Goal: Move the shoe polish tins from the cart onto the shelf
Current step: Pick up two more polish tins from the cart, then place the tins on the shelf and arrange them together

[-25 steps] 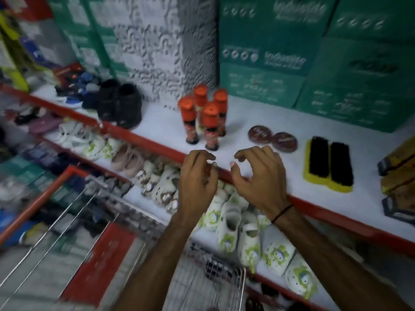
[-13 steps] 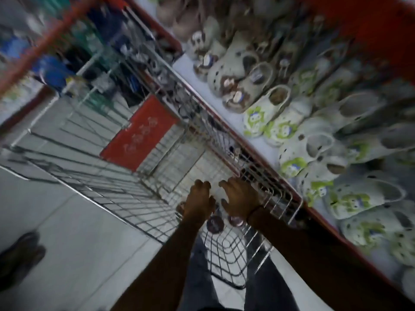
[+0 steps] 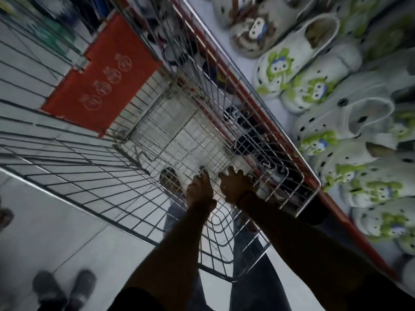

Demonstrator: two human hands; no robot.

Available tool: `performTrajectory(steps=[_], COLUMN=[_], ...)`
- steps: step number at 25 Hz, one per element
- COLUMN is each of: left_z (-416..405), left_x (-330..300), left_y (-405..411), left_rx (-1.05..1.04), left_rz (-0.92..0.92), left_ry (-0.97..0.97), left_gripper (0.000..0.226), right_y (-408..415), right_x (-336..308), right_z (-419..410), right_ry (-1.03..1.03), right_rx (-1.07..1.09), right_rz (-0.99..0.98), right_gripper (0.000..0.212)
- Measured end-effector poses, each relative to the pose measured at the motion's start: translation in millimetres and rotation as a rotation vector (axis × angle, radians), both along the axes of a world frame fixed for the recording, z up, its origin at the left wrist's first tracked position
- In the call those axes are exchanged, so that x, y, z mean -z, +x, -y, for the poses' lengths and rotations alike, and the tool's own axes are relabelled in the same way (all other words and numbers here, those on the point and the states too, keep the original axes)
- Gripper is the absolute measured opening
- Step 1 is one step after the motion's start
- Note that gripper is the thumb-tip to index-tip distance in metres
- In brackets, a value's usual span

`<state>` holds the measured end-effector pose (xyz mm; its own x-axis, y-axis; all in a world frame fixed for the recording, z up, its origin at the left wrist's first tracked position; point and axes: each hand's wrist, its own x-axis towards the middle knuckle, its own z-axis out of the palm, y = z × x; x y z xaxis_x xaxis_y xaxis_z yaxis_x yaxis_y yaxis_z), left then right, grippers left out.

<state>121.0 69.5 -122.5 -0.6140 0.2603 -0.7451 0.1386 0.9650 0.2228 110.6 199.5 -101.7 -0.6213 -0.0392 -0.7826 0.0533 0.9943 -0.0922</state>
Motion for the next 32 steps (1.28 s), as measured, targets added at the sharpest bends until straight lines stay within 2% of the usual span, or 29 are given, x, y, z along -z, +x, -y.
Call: performTrajectory(steps=[1, 2, 6, 9, 12, 15, 18, 21, 24, 26, 29, 32], left_z=[3.8, 9.3, 39.3, 54.4, 50.4, 22.8, -30.0, -102.1, -178.5, -225.2, -263.8, -277.0], left_x=[-18.4, -39.3, -142.5, -227.4, -314.7, -398.2, -458.4, -496.8, -517.5, -518.9, -506.7, -497.2], left_y=[-17.2, -35.5, -104.4, -151.5, -181.2, -191.0, -192.5, -184.7, -177.5, -177.7, -182.8, -185.2], left_rx=[-0.062, -0.092, -0.238, -0.314, -0.373, -0.321, -0.165, -0.003, 0.172, 0.278, 0.379, 0.460], left_rz=[-0.042, -0.083, -0.296, -0.553, -0.747, -0.927, -0.974, -0.960, -0.897, -0.795, -0.789, -0.743], left_ry=[0.014, 0.009, 0.172, 0.357, 0.568, 0.807, 1.018, 1.136, 1.193, 1.127, 0.934, 0.871], left_gripper=[0.080, 0.082, 0.078, 0.066, 0.068, 0.070, 0.070, 0.070, 0.047, 0.031, 0.028, 0.016], right_y=[-11.4, -22.8, -82.0, -128.3, -150.3, -143.2, -114.2, -78.1, -52.4, -38.4, -34.7, -35.6], right_x=[-16.6, -31.3, -120.6, -216.3, -318.1, -409.6, -475.5, -505.7, -504.7, -500.2, -489.9, -479.7], right_z=[-2.2, -4.0, -3.6, -1.9, -11.5, -35.7, -78.8, -134.4, -198.8, -234.2, -258.3, -268.8], right_ry=[-0.023, -0.061, -0.242, -0.368, -0.461, -0.493, -0.417, -0.262, -0.016, 0.136, 0.349, 0.438], right_rx=[0.012, 0.044, 0.194, 0.307, 0.400, 0.437, 0.507, 0.683, 0.784, 0.784, 0.722, 0.662], right_rz=[-0.022, -0.066, -0.421, -0.712, -0.992, -1.243, -1.421, -1.478, -1.446, -1.351, -1.216, -1.179], right_gripper=[0.061, 0.066, 0.070, 0.071, 0.070, 0.069, 0.076, 0.068, 0.056, 0.048, 0.034, 0.032])
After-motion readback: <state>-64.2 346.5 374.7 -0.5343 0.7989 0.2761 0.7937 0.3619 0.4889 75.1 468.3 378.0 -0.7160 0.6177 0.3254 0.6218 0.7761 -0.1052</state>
